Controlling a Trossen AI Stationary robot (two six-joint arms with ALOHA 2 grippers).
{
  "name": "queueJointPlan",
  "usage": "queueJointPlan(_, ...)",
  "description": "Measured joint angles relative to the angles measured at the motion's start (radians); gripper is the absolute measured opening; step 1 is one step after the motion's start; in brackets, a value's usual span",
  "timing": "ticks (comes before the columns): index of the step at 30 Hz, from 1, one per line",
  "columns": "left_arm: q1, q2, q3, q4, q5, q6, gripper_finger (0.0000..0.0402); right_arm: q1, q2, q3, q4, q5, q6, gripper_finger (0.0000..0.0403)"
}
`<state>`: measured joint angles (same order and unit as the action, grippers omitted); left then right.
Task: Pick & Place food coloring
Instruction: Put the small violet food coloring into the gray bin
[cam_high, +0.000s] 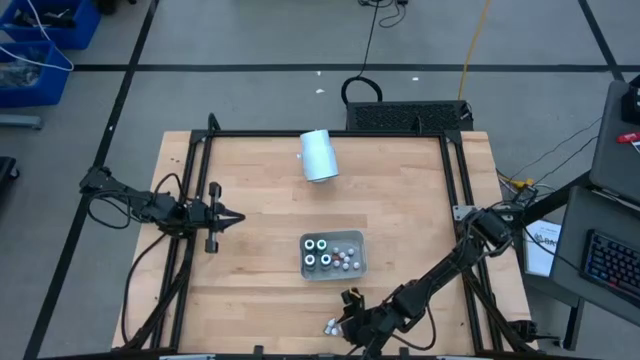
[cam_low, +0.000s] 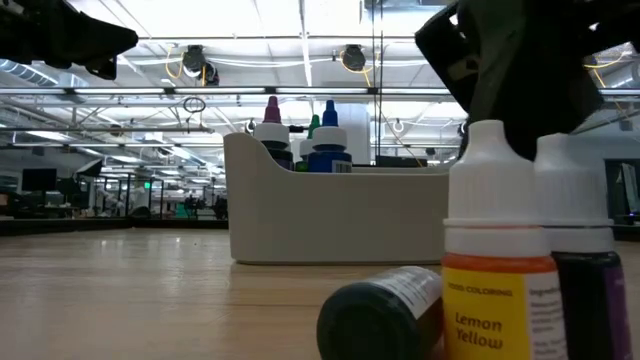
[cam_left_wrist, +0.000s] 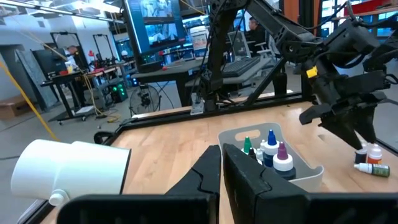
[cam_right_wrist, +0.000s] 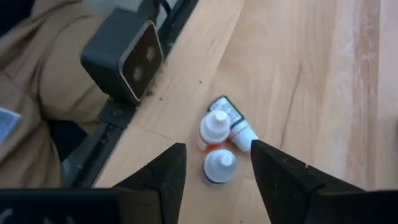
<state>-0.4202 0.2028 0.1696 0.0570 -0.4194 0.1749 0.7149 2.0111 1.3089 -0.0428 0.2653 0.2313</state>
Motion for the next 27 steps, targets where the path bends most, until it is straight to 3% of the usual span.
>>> queueJointPlan(14, 0.000, 0.000, 0.000, -0.001, 0.000, -0.002, 0.0026, 0.002, 0.000, -0.012, 0.022, 0.048, 0.017, 0.0127)
queueJointPlan(27, 0.000, 0.000, 0.000, -0.001, 0.000, -0.003, 0.0026, 0.007, 0.027, -0.011, 0.057, 0.044, 0.014, 0.0120)
